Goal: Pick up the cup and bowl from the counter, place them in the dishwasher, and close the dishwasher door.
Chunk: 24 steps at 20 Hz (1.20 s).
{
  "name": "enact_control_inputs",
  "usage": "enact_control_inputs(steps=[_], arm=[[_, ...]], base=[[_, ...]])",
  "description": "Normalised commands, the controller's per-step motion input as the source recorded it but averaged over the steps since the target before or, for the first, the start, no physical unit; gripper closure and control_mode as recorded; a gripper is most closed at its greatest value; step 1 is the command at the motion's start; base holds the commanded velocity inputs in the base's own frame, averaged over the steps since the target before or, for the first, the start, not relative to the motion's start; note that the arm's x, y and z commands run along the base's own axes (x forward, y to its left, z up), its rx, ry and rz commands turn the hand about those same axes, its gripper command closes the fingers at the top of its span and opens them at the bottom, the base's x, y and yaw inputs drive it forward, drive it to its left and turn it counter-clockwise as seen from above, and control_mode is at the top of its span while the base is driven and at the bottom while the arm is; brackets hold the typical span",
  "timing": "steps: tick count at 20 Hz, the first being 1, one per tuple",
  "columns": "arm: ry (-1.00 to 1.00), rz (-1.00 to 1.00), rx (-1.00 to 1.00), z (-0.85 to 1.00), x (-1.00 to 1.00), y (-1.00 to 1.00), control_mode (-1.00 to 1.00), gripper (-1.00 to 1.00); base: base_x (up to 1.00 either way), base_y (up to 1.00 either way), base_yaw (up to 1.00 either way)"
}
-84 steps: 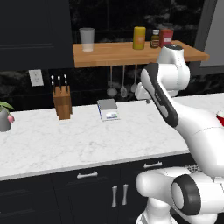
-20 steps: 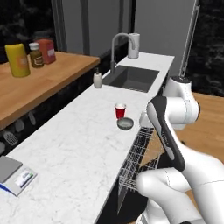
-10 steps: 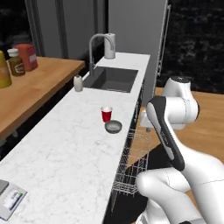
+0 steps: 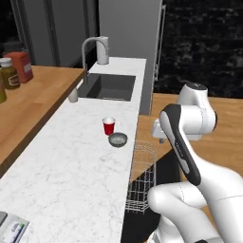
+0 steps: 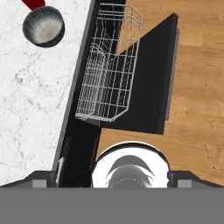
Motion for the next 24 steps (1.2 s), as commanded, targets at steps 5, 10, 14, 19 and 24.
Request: enact_control_inputs(steps=[5, 10, 14, 19, 24], arm=[[0.0, 0.0, 0.0, 0.0, 0.0, 0.0, 1.0, -1.0], [0.0, 0.0, 0.0, 0.0, 0.0, 0.0, 1.0, -1.0], [0.04, 0.0, 0.0, 0.01, 0.26, 0.43, -1.0, -1.0], [0.03, 0.0, 0.0, 0.0, 0.98, 0.73, -1.0, -1.0], [-0.01, 0.0, 0.03, -0.01, 0.88, 0.2, -1.0, -1.0]], base=[[-0.21, 0.5, 0.0], [0.25, 0.96, 0.0], [0.21, 0.43, 0.0], [0.0, 0.0, 0.0], [0.0, 0.0, 0.0]])
